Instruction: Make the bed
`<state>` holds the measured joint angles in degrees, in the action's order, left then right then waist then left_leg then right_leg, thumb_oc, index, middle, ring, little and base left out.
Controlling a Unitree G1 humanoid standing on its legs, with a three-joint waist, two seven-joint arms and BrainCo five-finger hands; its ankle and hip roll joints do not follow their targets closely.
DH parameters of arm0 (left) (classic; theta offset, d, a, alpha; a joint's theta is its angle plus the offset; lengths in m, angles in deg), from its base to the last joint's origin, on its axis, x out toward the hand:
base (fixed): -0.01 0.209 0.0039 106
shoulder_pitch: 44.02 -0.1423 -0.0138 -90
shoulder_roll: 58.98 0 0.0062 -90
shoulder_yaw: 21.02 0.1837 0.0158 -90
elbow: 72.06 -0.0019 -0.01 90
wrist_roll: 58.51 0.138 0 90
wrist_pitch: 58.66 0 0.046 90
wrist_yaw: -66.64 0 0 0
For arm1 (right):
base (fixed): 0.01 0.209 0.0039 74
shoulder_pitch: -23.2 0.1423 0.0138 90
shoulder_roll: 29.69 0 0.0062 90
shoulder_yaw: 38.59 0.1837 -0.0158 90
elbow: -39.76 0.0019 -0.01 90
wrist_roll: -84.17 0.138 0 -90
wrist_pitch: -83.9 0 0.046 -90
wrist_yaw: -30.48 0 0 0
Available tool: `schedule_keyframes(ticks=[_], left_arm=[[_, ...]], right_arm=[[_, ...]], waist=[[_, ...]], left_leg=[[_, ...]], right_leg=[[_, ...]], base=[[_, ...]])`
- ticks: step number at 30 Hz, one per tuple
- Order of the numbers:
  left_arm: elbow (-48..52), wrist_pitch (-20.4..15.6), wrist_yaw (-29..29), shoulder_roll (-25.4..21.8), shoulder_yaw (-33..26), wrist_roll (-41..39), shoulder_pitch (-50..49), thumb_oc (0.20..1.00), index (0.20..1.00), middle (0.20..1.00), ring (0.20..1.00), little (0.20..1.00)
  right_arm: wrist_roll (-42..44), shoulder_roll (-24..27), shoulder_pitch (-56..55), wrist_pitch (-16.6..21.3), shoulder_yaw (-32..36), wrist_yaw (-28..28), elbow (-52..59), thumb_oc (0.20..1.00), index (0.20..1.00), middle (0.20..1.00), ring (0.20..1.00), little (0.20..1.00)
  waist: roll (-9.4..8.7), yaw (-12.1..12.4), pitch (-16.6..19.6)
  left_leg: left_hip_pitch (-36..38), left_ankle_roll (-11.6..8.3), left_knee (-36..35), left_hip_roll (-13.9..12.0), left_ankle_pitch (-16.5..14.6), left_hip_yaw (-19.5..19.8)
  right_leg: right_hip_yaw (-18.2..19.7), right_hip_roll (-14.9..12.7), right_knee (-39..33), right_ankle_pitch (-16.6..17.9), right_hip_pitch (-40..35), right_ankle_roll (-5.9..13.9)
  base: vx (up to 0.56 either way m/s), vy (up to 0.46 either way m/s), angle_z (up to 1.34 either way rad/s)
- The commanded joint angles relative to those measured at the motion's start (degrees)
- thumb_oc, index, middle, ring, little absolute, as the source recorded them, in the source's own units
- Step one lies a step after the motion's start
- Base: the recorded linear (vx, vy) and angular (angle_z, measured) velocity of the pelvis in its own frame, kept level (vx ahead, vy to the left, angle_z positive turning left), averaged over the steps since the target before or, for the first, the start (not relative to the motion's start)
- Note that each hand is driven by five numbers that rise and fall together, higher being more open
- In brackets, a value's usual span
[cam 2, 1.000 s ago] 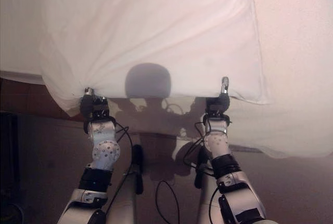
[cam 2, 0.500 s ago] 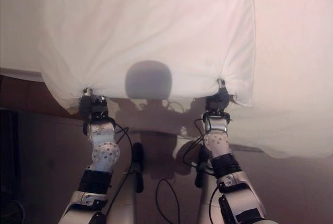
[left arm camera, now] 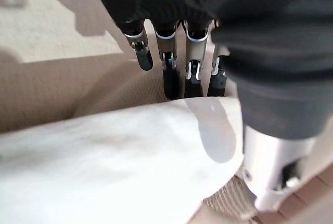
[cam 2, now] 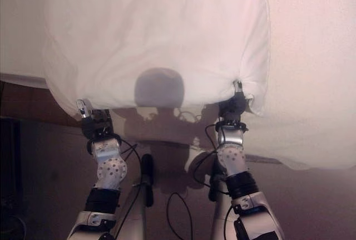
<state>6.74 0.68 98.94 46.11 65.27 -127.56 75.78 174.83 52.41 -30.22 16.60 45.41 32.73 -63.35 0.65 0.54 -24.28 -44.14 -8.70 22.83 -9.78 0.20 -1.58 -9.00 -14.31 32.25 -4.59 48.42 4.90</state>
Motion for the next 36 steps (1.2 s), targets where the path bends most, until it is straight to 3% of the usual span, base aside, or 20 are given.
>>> schedule_keyframes(ticks=[1,10,14,18,22,28,31,35,36], left_arm=[[-1.96,-2.63,-0.47,-1.38,-2.00,-1.33,0.44,1.000,1.000,1.000,1.000,1.000],[-10.67,2.56,-3.92,-2.16,0.92,-7.83,3.65,1.000,1.000,1.000,1.000,1.000],[-16.68,6.57,-5.30,-2.77,2.75,-11.77,6.17,1.000,1.000,1.000,1.000,1.000],[-18.68,7.55,-5.71,-2.94,2.94,-13.17,7.24,1.000,1.000,1.000,1.000,1.000],[-21.71,8.60,-7.03,-3.96,2.76,-14.60,9.54,1.000,1.000,1.000,1.000,1.000],[-22.07,10.02,-14.46,-5.50,2.64,-15.99,9.75,1.000,1.000,1.000,1.000,1.000],[-22.63,11.36,-20.49,-6.56,2.27,-16.24,9.74,1.000,1.000,1.000,1.000,1.000],[-23.34,13.68,-29.10,-7.92,1.47,-15.85,9.48,1.000,1.000,1.000,1.000,1.000],[-23.51,13.94,-30.48,-8.15,1.47,-15.81,9.34,1.000,1.000,1.000,1.000,1.000]], right_arm=[[-2.05,-1.37,-1.92,2.29,-1.68,5.06,7.81,0.200,0.200,0.200,0.200,0.200],[-1.91,-1.23,-1.76,0.61,-3.65,6.51,7.61,0.200,0.200,0.200,0.200,0.200],[-2.09,-0.85,-0.99,-0.33,-4.45,6.97,6.54,0.200,0.200,0.200,0.200,0.200],[-1.87,-0.75,-0.91,-0.69,-4.55,6.96,6.02,0.200,0.200,0.200,0.200,0.200],[-1.66,-0.88,-0.55,-0.92,-4.77,6.99,5.11,0.200,0.200,0.200,0.200,0.200],[-1.23,-1.27,-0.61,-1.61,-5.02,8.27,4.04,0.200,0.200,0.200,0.200,0.200],[-0.45,-1.54,-0.89,-2.09,-5.07,9.82,3.52,0.200,0.200,0.200,0.200,0.200],[-0.10,-1.88,-1.49,-2.71,-4.95,11.78,2.45,0.200,0.200,0.200,0.200,0.200],[0.02,-1.93,-1.61,-2.88,-4.92,12.28,2.47,0.200,0.200,0.200,0.200,0.200]], waist=[[0.11,-2.03,4.98],[-0.01,-3.20,5.33],[0.19,-3.69,5.48],[0.30,-3.93,5.73],[0.17,-4.32,5.68],[-0.19,-4.50,6.35],[-0.79,-4.77,6.51],[-1.41,-4.88,7.46],[-1.58,-4.91,7.25]], left_leg=[[-3.57,8.04,1.80,5.40,-2.55,-3.31],[-3.96,8.04,2.42,5.24,-2.72,-3.70],[-3.85,7.95,2.34,5.11,-2.72,-3.98],[-3.14,7.50,2.32,5.15,-3.94,-3.47],[-4.06,7.81,2.71,4.99,-2.90,-4.07],[-3.87,7.23,2.76,4.95,-3.92,-3.53],[-4.77,7.57,2.86,4.82,-2.95,-4.00],[-4.28,6.99,2.52,4.72,-4.09,-3.54],[-5.00,7.35,2.76,4.64,-2.96,-4.10]], right_leg=[[-0.32,4.06,-4.44,3.30,-0.22,1.77],[0.19,4.13,-4.28,3.35,0.04,1.66],[0.39,4.14,-4.47,3.55,-0.10,1.71],[0.95,4.39,-4.45,2.54,-0.75,2.19],[0.82,4.49,-4.60,3.46,0.03,1.69],[1.49,4.90,-4.41,2.52,0.01,2.01],[1.22,4.91,-4.42,3.39,0.94,1.48],[1.78,5.45,-4.43,2.44,0.75,1.95],[1.34,5.31,-4.54,3.38,1.31,1.42]], base=[[0.00,0.000,0.00],[0.00,0.006,-0.02],[0.00,0.004,-0.01],[0.04,0.008,-0.03],[0.01,0.003,-0.05],[0.00,-0.005,-0.04],[-0.02,-0.004,0.00],[0.02,-0.008,-0.01],[0.01,-0.028,-0.03]])
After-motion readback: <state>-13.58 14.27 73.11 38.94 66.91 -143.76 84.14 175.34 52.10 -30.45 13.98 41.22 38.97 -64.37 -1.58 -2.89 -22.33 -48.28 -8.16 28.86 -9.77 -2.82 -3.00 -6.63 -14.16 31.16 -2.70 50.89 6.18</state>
